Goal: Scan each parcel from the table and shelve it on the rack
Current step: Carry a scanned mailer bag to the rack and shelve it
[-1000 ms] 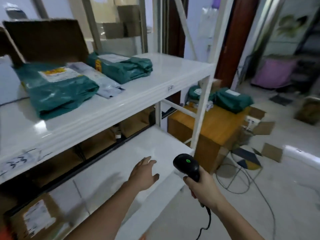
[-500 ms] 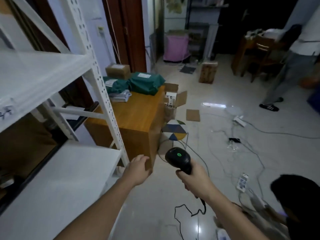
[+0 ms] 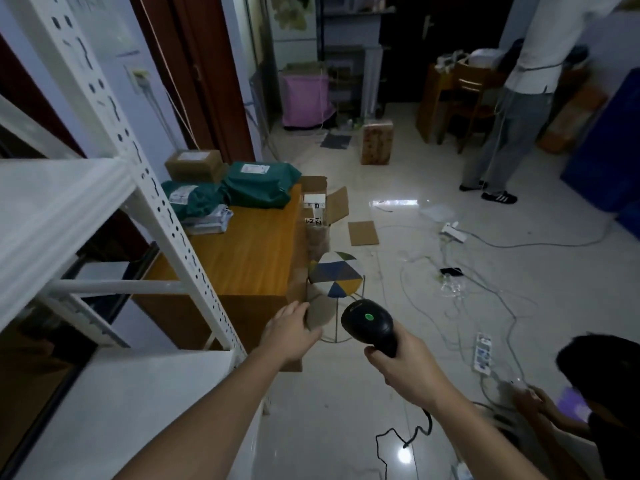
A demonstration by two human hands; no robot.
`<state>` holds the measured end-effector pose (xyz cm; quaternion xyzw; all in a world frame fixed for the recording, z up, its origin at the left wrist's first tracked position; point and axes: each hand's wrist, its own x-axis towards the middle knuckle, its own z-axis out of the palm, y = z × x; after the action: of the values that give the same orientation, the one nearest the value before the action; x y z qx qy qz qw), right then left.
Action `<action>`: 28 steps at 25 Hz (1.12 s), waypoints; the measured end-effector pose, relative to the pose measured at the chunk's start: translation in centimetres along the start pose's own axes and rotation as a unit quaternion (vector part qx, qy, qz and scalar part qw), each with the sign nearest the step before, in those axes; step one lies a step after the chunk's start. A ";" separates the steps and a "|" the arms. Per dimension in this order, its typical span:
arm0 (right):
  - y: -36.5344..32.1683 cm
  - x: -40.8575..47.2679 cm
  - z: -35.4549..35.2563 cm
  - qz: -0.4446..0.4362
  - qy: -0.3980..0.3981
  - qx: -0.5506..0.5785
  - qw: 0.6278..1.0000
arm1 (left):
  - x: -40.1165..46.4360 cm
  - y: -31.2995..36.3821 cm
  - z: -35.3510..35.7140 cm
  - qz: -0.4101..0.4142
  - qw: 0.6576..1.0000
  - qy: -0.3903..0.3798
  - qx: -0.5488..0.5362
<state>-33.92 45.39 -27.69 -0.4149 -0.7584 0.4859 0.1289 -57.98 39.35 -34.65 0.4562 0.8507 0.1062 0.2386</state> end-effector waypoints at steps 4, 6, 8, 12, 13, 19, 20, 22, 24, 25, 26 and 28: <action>-0.1 2.1 -0.5 0.020 0.032 -0.002 0.999 | 4.1 -0.2 -0.4 0.004 1.000 -0.010 0.017; 0.1 3.5 -1.5 0.030 0.050 0.002 0.998 | 6.2 0.5 0.0 0.008 1.000 -0.017 0.020; 0.5 5.4 -2.9 0.034 0.065 0.007 0.997 | 8.7 1.6 0.0 0.019 0.999 -0.019 0.030; 1.0 10.2 -6.2 0.043 0.070 0.019 0.996 | 14.1 4.3 -0.7 0.029 0.999 -0.022 0.022; 0.9 11.5 -6.8 0.040 0.066 0.017 0.997 | 15.3 4.8 -1.2 0.029 0.999 -0.020 0.019; -1.3 19.1 -8.6 0.012 0.042 -0.001 0.999 | 21.1 5.3 -4.1 0.008 1.000 0.014 -0.004; -1.7 20.5 -8.6 0.007 0.035 -0.004 0.999 | 22.0 5.1 -4.4 0.002 1.000 0.016 -0.006; -2.4 23.6 -8.5 0.000 0.024 -0.013 1.000 | 24.2 4.3 -5.0 -0.011 1.000 0.016 -0.009; -3.1 26.6 -8.3 0.001 0.017 -0.017 1.000 | 26.6 3.4 -5.8 -0.023 1.000 0.014 -0.009; -3.5 28.4 -8.0 -0.002 0.012 -0.015 1.000 | 28.0 2.9 -6.5 -0.026 0.999 0.014 -0.011; -3.9 30.3 -7.8 -0.004 0.010 -0.013 1.000 | 29.5 2.3 -7.2 -0.029 0.999 0.016 -0.013; -4.9 34.1 -7.3 -0.011 0.005 -0.012 1.000 | 32.4 1.3 -8.9 -0.031 0.999 0.021 -0.014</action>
<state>-53.23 74.79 -27.01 -0.4103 -0.7680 0.4735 0.1328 -76.71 67.26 -36.49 0.4237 0.8676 0.1203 0.2309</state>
